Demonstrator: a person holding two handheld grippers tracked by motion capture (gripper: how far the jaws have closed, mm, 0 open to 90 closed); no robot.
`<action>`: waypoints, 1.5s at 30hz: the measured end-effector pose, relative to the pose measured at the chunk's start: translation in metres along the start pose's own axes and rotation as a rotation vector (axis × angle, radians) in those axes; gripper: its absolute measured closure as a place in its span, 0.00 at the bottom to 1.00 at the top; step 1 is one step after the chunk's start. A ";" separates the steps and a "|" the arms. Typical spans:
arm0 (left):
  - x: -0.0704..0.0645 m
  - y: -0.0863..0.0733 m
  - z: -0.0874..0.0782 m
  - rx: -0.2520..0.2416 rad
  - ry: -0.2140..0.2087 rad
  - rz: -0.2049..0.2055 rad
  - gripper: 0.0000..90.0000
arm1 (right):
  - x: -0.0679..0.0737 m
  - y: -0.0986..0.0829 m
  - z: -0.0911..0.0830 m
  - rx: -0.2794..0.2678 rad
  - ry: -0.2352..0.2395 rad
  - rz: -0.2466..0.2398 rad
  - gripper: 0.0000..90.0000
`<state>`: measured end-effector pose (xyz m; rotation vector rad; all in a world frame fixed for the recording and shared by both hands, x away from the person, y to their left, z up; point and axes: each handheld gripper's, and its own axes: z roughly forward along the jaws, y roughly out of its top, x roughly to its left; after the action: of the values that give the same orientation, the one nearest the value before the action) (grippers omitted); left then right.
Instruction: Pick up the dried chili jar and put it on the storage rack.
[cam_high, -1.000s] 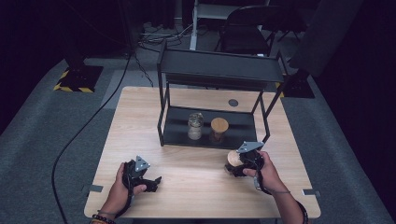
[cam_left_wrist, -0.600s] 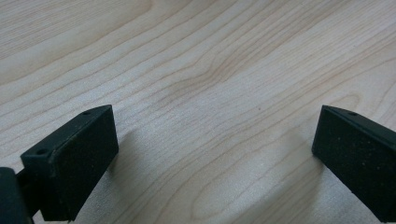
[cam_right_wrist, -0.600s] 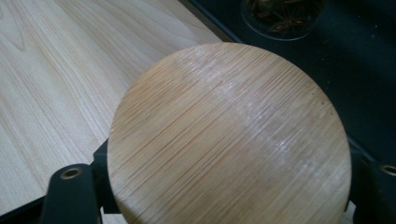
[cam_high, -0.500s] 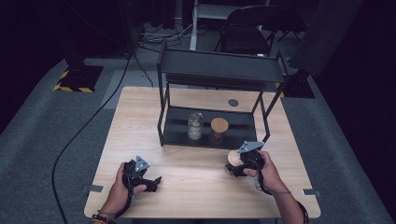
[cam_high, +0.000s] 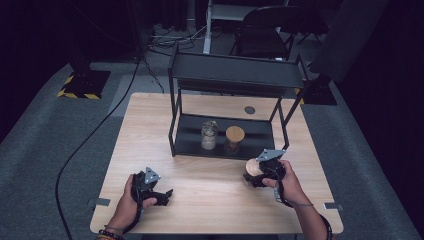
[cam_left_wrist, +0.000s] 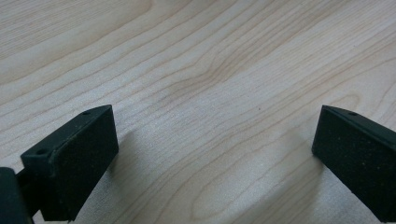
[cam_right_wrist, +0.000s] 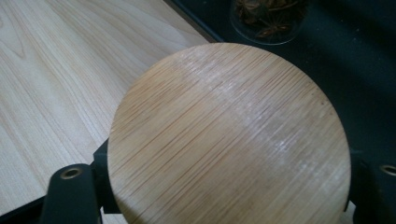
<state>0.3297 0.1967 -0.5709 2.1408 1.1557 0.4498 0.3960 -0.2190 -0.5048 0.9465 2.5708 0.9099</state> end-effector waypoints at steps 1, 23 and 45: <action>0.000 0.000 0.000 0.000 0.000 0.000 0.00 | 0.000 0.000 -0.001 0.000 -0.003 0.002 0.28; 0.000 0.000 0.000 0.000 0.000 0.000 0.00 | -0.008 0.019 -0.009 0.020 -0.024 0.037 0.28; 0.000 0.000 0.000 0.000 0.000 0.000 0.00 | -0.029 0.052 -0.012 0.035 -0.132 0.038 0.28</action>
<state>0.3298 0.1968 -0.5709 2.1413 1.1555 0.4500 0.4380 -0.2131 -0.4618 1.0324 2.4734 0.7866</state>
